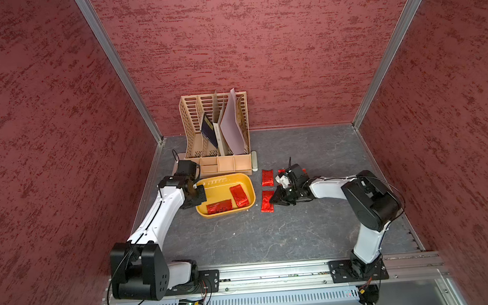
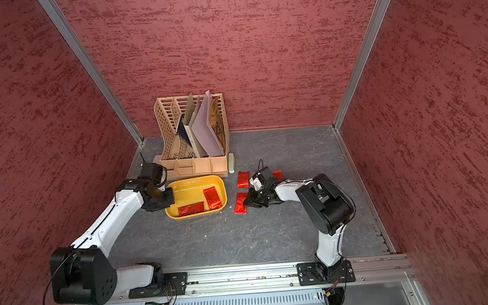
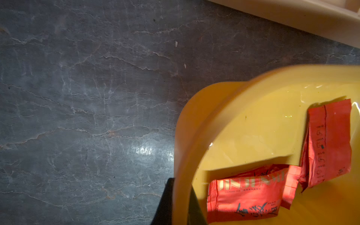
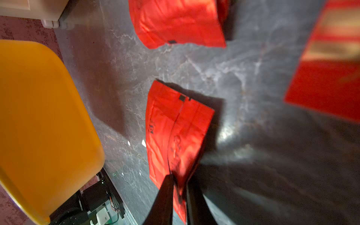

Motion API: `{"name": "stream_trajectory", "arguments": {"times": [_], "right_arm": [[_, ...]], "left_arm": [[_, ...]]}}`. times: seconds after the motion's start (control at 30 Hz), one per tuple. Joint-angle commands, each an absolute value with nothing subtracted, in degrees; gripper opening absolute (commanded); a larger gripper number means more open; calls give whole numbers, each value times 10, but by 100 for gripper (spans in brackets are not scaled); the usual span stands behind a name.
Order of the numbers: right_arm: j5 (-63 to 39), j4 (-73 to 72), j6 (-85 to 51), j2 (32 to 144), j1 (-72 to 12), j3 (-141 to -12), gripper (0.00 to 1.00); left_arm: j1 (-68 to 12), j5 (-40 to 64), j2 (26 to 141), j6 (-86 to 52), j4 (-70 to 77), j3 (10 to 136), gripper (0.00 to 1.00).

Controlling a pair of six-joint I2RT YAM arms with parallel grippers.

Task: Take the tea bags out of the storage box
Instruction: Place the tea bag at the center of the board.

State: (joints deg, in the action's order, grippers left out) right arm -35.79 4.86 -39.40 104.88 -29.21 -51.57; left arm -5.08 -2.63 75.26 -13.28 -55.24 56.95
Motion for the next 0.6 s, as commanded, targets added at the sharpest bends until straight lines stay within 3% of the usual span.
{"name": "stream_trajectory", "arguments": {"times": [0.0,0.57], "right_arm": [[-363,69,-382,1038,-290,-518,22],[-311,155,-336,987,-284,-539,33]], "left_arm": [[-49,-18,744,-139,-537,569,0],[-48,-16,745,-139,-537,568,0]]}}
